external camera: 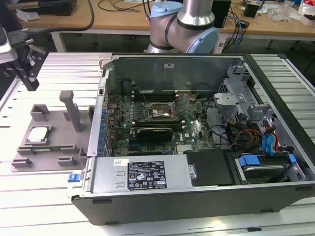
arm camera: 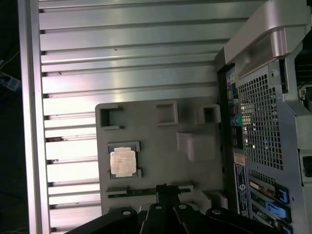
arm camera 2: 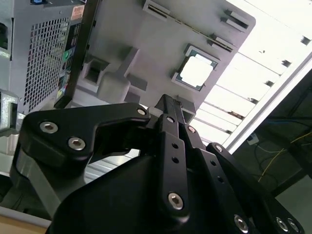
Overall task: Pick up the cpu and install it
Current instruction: 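Reach for the cpu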
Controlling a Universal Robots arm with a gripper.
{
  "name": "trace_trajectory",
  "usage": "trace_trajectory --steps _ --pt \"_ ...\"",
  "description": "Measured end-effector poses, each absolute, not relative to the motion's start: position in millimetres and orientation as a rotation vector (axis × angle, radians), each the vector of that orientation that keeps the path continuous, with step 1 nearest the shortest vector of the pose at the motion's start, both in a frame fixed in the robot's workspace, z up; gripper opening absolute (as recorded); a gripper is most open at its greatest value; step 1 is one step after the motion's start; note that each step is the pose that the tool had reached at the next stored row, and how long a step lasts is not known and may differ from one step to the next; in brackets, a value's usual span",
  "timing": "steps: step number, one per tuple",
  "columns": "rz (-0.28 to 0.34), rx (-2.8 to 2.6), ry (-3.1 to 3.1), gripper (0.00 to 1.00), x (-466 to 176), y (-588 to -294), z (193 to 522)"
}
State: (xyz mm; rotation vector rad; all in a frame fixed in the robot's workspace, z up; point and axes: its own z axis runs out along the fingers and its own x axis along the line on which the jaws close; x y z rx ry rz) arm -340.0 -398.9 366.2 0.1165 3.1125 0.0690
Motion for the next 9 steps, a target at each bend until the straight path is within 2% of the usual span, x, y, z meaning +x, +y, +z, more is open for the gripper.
trace_trajectory --steps 9 --pt "0.069 0.116 3.113 0.11 -350.5 -398.9 350.5"
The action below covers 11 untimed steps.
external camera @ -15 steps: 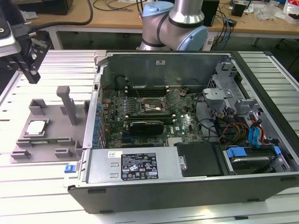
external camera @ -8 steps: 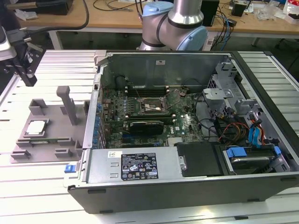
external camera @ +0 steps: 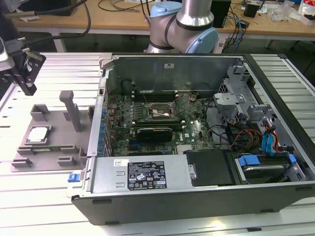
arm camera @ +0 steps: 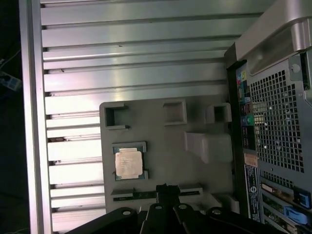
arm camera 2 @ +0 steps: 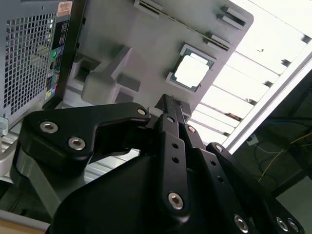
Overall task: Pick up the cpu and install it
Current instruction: 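Reach for the cpu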
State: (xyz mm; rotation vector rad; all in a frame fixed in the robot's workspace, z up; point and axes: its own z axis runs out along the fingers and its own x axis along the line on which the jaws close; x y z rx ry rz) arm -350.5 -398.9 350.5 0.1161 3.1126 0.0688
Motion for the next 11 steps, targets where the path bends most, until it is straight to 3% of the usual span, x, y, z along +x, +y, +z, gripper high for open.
trace_trajectory --steps 11 --pt "0.069 0.117 3.112 0.11 -350.6 -398.8 325.0"
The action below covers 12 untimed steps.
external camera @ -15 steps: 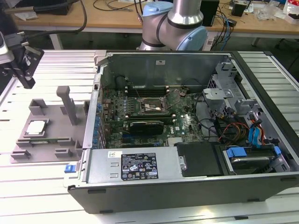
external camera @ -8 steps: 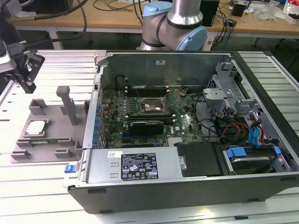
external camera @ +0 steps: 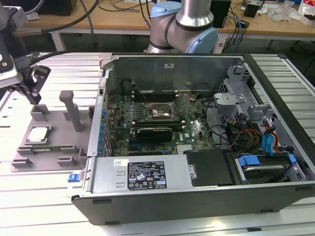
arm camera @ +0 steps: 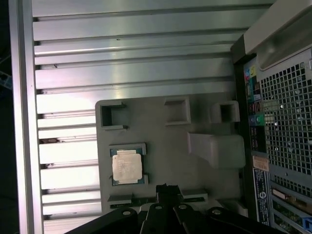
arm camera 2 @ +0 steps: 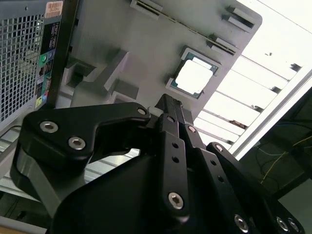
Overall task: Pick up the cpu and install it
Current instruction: 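Reach for the cpu, then pick up the cpu and move it towards the insertion slot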
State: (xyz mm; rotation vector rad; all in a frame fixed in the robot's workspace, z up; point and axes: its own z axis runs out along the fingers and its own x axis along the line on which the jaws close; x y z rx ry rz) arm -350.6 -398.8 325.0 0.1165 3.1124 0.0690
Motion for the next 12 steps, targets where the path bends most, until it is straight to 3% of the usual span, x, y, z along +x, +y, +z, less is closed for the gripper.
trace_trajectory --steps 12 --pt "0.074 0.117 3.113 0.11 -350.6 -398.8 324.9"
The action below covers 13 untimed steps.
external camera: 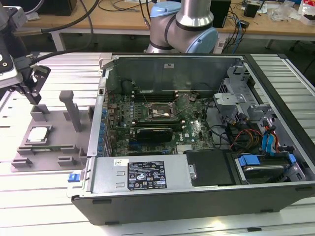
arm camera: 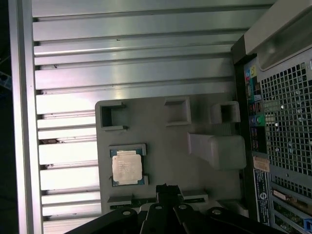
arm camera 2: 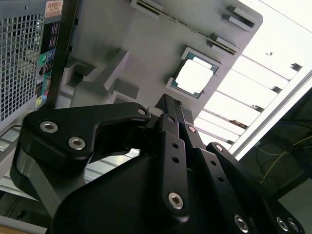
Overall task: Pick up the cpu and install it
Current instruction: 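Pick up the cpu and move it towards the insertion slot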
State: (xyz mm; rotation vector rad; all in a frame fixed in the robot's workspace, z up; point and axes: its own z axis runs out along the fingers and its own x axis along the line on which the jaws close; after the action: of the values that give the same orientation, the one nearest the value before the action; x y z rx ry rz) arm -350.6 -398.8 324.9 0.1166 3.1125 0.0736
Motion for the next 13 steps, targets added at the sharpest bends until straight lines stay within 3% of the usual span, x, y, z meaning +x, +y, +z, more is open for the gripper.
trace_trajectory --steps 13 --pt "0.078 0.117 3.112 0.11 -358.8 -398.9 322.4"
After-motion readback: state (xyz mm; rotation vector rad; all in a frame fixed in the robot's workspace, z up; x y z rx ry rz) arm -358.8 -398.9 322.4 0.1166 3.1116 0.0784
